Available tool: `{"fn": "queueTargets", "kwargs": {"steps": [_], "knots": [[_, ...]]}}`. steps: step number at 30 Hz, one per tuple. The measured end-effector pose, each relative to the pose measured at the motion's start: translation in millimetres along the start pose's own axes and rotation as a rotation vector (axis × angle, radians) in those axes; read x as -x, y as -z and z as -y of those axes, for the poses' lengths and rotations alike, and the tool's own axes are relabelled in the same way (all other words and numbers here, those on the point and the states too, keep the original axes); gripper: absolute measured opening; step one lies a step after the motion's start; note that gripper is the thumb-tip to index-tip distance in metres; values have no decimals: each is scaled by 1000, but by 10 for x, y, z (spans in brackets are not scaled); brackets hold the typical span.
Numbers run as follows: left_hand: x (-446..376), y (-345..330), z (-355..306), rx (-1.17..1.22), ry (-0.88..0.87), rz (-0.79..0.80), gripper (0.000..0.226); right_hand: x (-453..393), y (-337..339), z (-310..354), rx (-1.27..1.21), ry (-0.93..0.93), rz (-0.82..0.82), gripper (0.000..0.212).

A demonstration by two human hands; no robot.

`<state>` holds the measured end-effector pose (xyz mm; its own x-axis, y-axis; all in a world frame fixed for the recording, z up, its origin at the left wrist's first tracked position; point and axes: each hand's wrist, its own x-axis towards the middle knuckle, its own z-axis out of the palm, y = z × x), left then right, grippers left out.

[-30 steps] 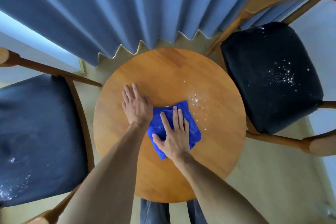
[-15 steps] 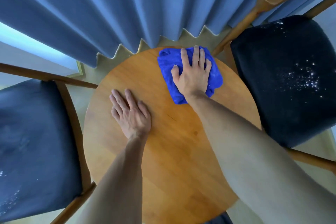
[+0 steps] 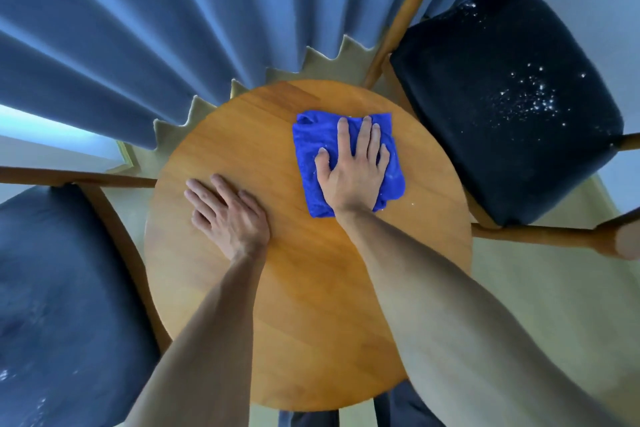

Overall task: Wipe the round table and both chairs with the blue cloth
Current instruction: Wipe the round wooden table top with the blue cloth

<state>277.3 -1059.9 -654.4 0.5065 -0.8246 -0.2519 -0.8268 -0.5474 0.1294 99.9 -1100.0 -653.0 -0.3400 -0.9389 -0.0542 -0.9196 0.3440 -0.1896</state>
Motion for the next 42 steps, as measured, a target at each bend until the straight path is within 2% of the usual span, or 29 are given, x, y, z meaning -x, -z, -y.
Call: {"fn": "queueTargets", "kwargs": {"steps": [2,5,9,17,19,24,30,34,42], "knots": [[17,46,-47,-39,12,41,60,189,47,-219,20,-22,15,60],[53,92,-189,-48,39,91,64,574,124,-609,24,-161,13,60],[275,32,-550,-49,-84,127,63,984,191,-1053,11,-355,-13,60],[765,-119,-1330,17,-338,183,63,427,199,-1165,21,-444,-29,56],[620,-98,-1286,7,-327,158,66,181,185,-1116,24,-407,-27,56],[100,-36,-871,36,-87,88,67,-445,140,-823,45,-303,-30,56],[-82,-6,-298,90,53,-19,65,-914,-8,-70,61,-127,5,57],[-186,50,8,130,47,-52,60,-925,-192,669,43,118,13,56],[-383,249,1278,149,469,-189,49,-484,-406,2000,86,625,74,42]]}}
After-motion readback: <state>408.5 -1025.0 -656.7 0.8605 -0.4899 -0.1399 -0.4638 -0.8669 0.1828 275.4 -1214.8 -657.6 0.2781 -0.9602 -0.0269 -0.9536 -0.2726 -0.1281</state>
